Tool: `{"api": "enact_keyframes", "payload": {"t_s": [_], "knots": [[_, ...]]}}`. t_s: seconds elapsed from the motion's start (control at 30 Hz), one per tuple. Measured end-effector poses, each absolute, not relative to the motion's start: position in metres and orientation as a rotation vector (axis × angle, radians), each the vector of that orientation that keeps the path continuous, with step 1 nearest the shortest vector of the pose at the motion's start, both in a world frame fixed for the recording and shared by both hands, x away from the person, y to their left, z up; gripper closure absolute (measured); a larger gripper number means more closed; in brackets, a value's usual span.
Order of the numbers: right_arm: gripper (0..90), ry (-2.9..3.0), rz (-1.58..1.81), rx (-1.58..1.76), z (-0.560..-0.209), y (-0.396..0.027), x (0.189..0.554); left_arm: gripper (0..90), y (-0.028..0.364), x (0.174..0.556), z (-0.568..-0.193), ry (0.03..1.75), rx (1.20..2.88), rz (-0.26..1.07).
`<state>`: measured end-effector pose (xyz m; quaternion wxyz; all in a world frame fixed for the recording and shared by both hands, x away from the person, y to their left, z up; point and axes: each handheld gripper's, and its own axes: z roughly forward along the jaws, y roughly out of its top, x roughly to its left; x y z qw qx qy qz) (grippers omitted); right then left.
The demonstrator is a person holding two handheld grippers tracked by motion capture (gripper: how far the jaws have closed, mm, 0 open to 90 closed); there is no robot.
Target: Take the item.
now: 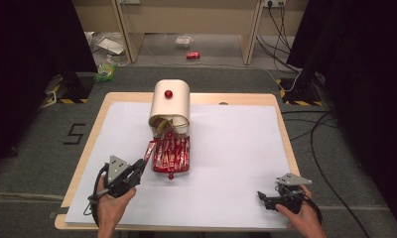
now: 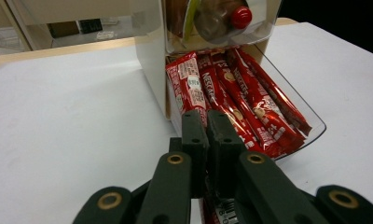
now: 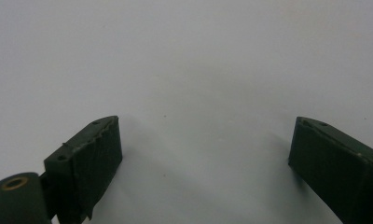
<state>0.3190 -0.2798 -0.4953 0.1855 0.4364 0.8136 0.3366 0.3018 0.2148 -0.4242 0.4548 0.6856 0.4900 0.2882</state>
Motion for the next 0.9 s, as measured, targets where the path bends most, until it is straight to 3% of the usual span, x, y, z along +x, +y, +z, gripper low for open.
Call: {"api": "enact_keyframes", "payload": {"t_s": [0.9], "knots": [[9.9, 2.292, 0.949, 1.231, -0.495, -0.28, 0.319, 85.6, 0.252, 0.312, -0.444, 1.358, 1.628, 0.786]]}}
